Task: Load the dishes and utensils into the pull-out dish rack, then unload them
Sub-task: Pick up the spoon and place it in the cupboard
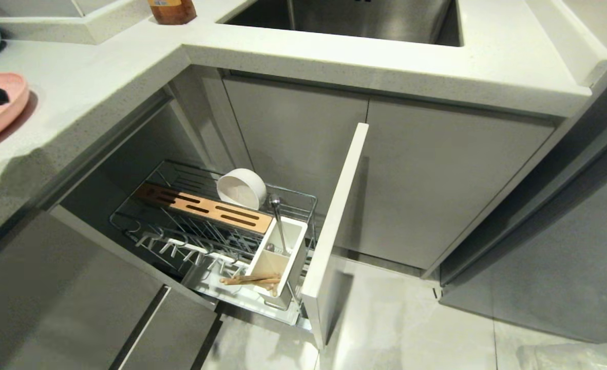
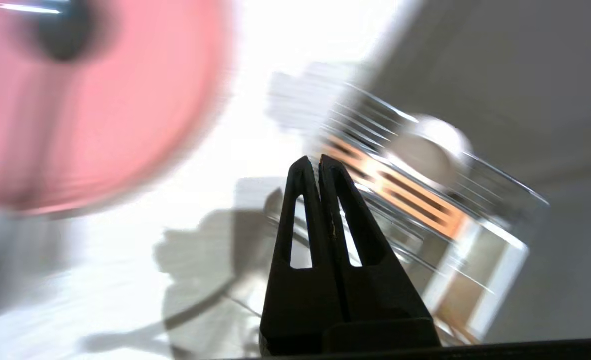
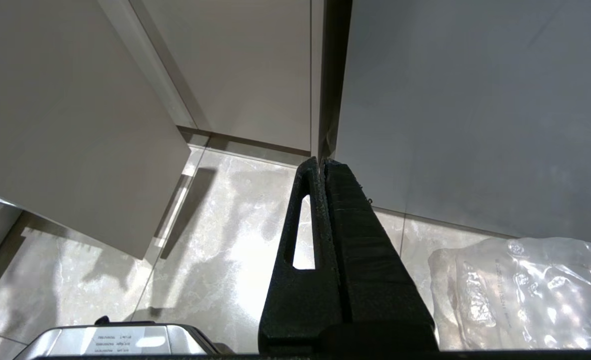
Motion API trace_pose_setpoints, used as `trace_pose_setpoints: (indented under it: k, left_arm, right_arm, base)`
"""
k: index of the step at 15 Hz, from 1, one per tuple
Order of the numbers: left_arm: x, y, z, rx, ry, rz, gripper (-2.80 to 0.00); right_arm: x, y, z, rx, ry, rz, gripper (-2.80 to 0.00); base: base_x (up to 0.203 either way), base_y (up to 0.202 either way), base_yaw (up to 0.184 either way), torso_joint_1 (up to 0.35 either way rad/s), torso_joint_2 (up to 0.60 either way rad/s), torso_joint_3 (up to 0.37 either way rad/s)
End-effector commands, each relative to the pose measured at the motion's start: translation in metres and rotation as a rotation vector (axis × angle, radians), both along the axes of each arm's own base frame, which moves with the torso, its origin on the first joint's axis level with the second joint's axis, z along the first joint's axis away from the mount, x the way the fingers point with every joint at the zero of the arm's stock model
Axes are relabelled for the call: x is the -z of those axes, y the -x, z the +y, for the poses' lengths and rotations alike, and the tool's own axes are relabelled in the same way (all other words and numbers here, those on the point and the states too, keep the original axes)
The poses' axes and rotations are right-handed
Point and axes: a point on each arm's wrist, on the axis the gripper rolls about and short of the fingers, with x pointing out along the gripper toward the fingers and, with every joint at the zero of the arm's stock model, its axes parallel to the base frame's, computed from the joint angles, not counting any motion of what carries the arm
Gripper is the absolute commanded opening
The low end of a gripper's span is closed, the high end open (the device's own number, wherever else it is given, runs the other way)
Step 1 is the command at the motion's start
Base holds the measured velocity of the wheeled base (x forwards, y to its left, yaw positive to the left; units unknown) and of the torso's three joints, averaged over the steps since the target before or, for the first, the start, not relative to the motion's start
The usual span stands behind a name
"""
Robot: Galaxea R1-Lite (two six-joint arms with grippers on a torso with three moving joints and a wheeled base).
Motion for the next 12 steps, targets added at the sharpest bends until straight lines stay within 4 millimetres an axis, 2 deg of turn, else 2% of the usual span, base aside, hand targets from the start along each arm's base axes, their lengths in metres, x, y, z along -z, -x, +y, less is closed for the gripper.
trace_pose_setpoints:
  k: [1,6,10,12]
  left_arm:
    - [-0.005,0.016,0.016,-0.110,-0.011,-0.034,-2.80]
    - [-0.007,0.030,0.054,-0.400,-0.033,-0.036,-2.80]
    - [-0.008,0.045,0.078,-0.465,0.015,-0.053,-2.80]
    - [-0.007,0.050,0.084,-0.411,0.065,-0.039,-2.80]
  right_arm:
    - [0.001,0.000,0.000,0.001,0.000,0.002,-2.80]
    - [0.001,0.000,0.000,0.000,0.000,0.002,-2.80]
    - [0.001,0.000,0.000,0.000,0.000,0.003,-2.80]
    - [0.001,0.000,0.000,0.000,0.000,0.002,-2.80]
  base:
    - [0.000,0.000,0.000,0.000,0.00,0.000]
    - [0.000,0.000,0.000,0.000,0.00,0.000]
    - [0.000,0.000,0.000,0.000,0.00,0.000]
    - [0.000,0.000,0.000,0.000,0.00,0.000]
